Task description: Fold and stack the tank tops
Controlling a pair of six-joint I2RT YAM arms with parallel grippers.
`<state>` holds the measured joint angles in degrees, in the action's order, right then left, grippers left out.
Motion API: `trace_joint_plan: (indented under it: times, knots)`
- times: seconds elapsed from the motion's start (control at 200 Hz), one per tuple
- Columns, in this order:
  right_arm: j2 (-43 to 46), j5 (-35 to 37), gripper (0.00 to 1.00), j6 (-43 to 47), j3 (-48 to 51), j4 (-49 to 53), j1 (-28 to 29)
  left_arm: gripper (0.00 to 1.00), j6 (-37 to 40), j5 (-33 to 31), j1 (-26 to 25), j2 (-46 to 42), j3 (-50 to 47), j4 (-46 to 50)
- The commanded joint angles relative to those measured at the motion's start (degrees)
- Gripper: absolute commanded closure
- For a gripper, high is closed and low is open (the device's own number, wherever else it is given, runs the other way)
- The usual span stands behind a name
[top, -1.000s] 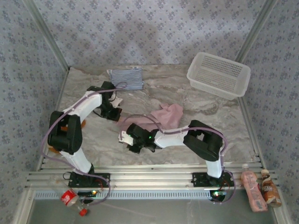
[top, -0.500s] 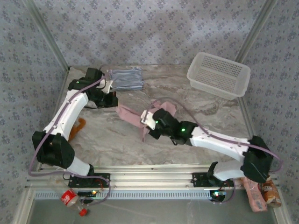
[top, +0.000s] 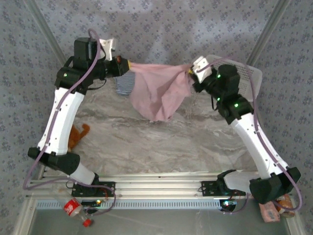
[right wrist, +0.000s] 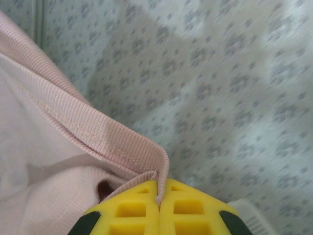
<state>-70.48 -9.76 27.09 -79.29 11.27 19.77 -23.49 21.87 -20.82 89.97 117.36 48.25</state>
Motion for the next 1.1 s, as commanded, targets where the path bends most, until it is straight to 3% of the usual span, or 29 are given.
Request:
trace_joint_plan:
  times: [0.0,0.115,0.195,0.265,0.495,0.62,0.775,0.884,0.969,1.094]
  knots:
    - [-2.15,-11.18,1.0,6.53,-5.99,4.96,-1.6,1.0,-0.86,-3.85,-3.75,4.15,1.8,-0.17]
    - [-1.59,-16.34,0.99,7.52,-4.11,14.46,-1.31,1.0,-5.39,-7.78,-4.24,0.97,-9.49,-0.58]
    - [0.46,-17.12,0.98,7.42,3.56,17.54,0.33,1.0,-8.87,-11.57,-3.55,-3.86,-21.71,-3.09]
    - [1.89,-17.74,0.97,6.2,13.81,17.21,2.03,1.0,-12.36,-11.02,-1.76,-7.42,-33.62,-6.12]
    - [-5.48,-18.99,0.98,-1.85,31.67,5.94,19.21,1.0,-13.52,-12.1,2.28,-9.32,-55.28,-12.47]
    - [-13.07,-20.55,0.9,-6.39,32.21,0.77,28.86,1.0,-10.73,-18.31,4.6,-8.15,-56.48,-9.73]
    - [-14.64,-17.97,0.61,-9.91,32.25,0.14,31.36,1.0,-8.25,-20.17,7.13,-7.11,-56.28,-5.87]
    - [-9.17,-11.87,0.55,-11.27,35.0,2.48,31.43,1.0,-6.44,-21.33,8.55,-6.77,-56.23,-4.97]
    - [-6.31,-6.65,0.5,-10.75,38.31,3.77,34.79,1.0,-5.18,-21.57,9.36,-5.49,-55.64,-4.48]
    - [-9.48,-3.81,0.44,-8.54,39.56,-1.75,40.06,1.0,-4.68,-19.85,9.66,-3.61,-54.84,-5.45]
